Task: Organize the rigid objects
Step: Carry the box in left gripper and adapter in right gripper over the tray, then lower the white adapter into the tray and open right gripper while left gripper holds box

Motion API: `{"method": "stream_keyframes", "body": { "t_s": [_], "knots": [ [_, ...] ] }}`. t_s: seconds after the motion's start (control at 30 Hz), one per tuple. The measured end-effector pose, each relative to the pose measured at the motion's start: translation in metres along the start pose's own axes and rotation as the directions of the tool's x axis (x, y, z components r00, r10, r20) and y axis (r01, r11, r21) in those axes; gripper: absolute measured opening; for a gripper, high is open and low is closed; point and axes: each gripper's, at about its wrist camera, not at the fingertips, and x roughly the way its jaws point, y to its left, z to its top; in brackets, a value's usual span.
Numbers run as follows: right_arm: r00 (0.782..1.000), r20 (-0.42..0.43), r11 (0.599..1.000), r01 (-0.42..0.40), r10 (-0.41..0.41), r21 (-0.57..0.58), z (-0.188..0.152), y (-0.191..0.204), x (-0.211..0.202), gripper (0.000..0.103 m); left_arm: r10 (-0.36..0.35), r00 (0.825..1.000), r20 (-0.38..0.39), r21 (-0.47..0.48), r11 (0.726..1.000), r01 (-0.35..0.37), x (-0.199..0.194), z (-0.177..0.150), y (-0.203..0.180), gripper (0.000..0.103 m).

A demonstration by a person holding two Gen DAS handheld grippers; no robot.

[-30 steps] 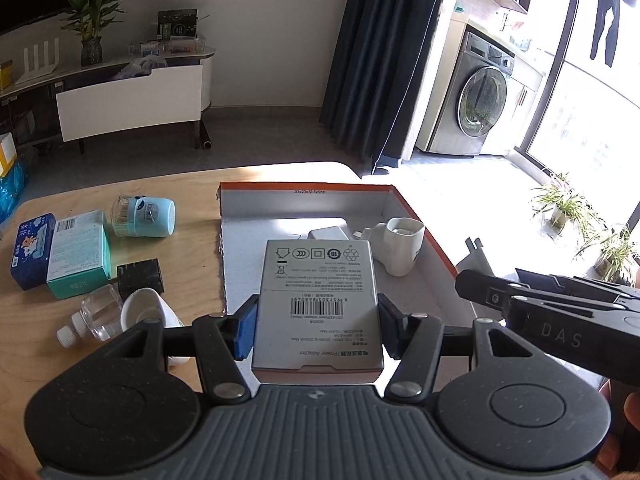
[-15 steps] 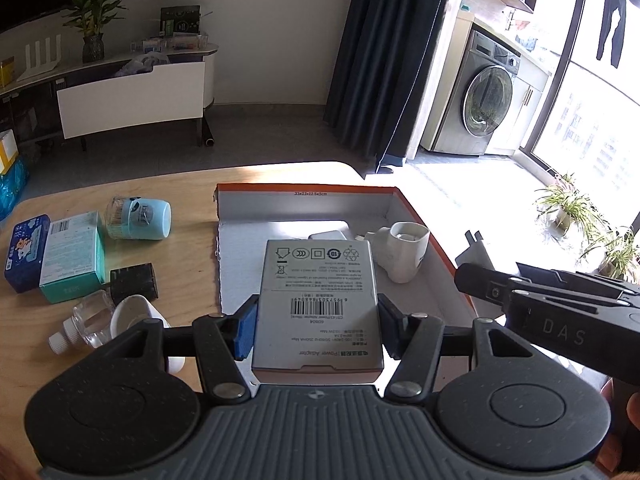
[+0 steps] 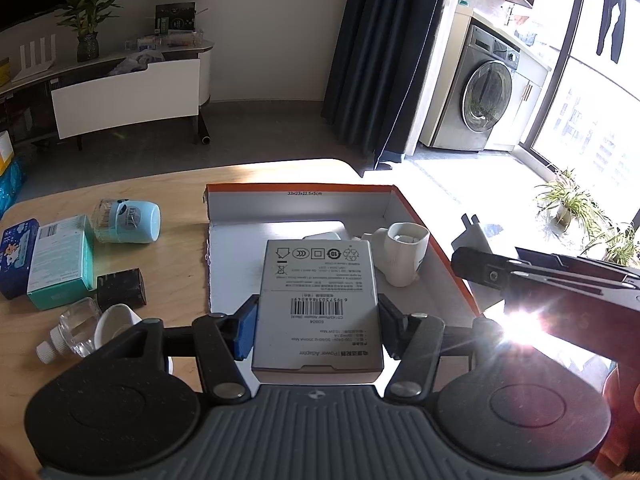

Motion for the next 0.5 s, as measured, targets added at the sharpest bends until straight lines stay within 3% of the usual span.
{"method": "stream_keyframes", "body": {
  "t_s": [0.5],
  "knots": [
    [1.000,0.004,1.000,-0.012,0.012,-0.009,0.012,0.000,0.014,0.050,-0.003,1.000,-0.006,0.017,1.000,0.003,0.010,0.007,-0.005,0.059]
  ]
}}
